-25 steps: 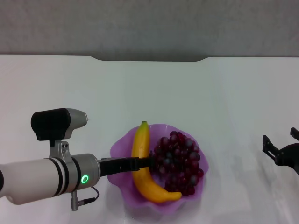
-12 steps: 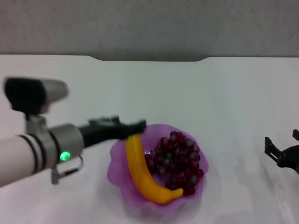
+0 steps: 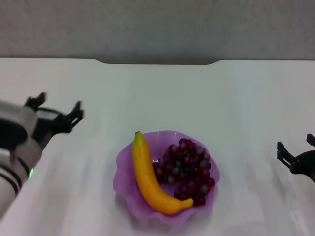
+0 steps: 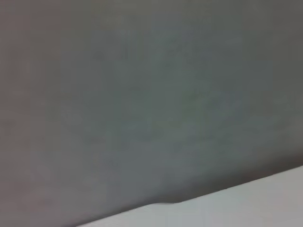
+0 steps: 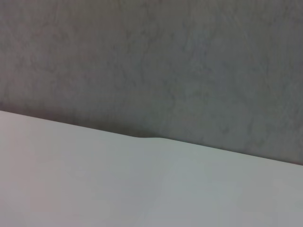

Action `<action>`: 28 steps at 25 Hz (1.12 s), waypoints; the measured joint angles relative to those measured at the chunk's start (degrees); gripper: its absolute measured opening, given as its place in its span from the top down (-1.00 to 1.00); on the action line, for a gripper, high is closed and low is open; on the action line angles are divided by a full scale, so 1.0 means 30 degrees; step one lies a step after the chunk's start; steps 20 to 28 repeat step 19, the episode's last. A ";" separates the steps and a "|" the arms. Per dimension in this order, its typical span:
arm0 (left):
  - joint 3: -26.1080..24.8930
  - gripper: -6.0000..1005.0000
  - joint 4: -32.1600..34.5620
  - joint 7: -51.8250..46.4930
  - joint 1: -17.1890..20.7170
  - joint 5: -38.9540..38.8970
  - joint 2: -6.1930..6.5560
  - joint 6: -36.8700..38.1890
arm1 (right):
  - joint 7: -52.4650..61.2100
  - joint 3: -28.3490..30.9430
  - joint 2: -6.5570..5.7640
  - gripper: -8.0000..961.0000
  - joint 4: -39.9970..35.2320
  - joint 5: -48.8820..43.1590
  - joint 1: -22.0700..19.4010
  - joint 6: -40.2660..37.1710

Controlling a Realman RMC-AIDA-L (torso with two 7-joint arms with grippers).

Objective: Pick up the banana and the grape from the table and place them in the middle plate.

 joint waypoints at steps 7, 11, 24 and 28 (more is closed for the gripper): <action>0.4730 -0.76 0.7100 -0.7088 -0.2451 0.1207 0.0040 0.8504 | -0.0001 0.0000 0.0009 -0.77 0.0006 -0.0038 0.0000 -0.0008; 0.5585 -0.76 1.1372 -1.2862 -0.3332 0.3187 -0.0054 1.1266 | -0.0002 -0.0002 0.0032 -0.77 0.0007 -0.0056 0.0016 -0.0008; 0.7897 -0.76 1.4054 -1.7231 -0.3218 0.5251 -0.0083 1.4482 | 0.0126 0.0000 0.0031 -0.77 -0.0050 0.0000 0.0020 -0.0007; 0.7897 -0.76 1.4054 -1.7231 -0.3218 0.5251 -0.0083 1.4482 | 0.0126 0.0000 0.0031 -0.77 -0.0050 0.0000 0.0020 -0.0007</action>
